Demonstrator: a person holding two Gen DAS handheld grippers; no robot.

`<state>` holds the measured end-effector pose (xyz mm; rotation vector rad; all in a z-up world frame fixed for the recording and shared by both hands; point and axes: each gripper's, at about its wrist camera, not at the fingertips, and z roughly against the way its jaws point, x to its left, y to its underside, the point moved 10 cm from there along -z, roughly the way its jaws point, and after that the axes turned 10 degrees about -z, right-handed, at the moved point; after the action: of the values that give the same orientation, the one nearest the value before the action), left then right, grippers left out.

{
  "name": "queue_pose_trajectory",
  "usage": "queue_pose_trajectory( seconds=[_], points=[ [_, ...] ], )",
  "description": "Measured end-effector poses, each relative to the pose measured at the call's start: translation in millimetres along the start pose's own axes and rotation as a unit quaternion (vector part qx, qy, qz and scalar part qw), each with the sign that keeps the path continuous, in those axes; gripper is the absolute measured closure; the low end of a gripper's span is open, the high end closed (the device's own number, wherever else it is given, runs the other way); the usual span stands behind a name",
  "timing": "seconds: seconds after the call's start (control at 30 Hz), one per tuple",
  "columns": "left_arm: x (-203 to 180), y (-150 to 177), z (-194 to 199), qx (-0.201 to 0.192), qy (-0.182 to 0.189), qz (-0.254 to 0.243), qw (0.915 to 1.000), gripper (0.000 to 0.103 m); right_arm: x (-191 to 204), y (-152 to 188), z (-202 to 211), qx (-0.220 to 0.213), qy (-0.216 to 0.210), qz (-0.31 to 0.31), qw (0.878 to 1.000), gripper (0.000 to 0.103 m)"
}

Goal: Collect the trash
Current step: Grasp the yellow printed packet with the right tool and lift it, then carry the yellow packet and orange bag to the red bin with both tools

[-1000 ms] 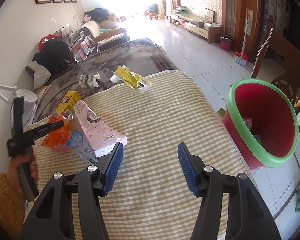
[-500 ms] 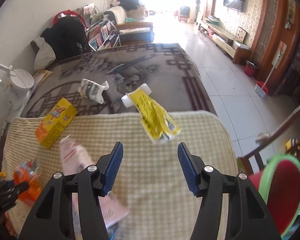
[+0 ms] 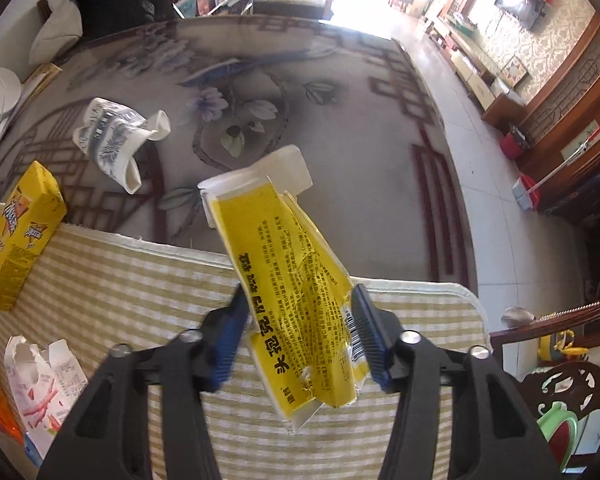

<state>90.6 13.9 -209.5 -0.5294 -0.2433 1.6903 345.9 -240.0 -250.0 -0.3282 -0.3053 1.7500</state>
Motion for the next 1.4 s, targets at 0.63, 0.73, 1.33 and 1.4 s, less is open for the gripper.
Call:
queue_pose_trajectory(
  seconds=[0.63,0.73,1.33,1.4],
  points=[
    [-11,-3,-9,0.004,0.010,-0.011,0.9999,0.051,53,87,143,-0.090,-0.154,-0.047,0.983,0.064],
    [-9,1,-5,0.002,0.009,-0.012,0.9999,0.052,66,99,162,-0.106,-0.164,-0.049,0.979,0.064],
    [-2,-8,46,-0.049,0.011,0.005,0.9987,0.052,118,145,225,-0.136,-0.222,-0.053,0.964,0.064],
    [-4,-11,52,-0.057,0.010,0.008,0.9983,0.052,117,150,228,-0.137,-0.228,-0.075,0.961,0.064]
  ],
)
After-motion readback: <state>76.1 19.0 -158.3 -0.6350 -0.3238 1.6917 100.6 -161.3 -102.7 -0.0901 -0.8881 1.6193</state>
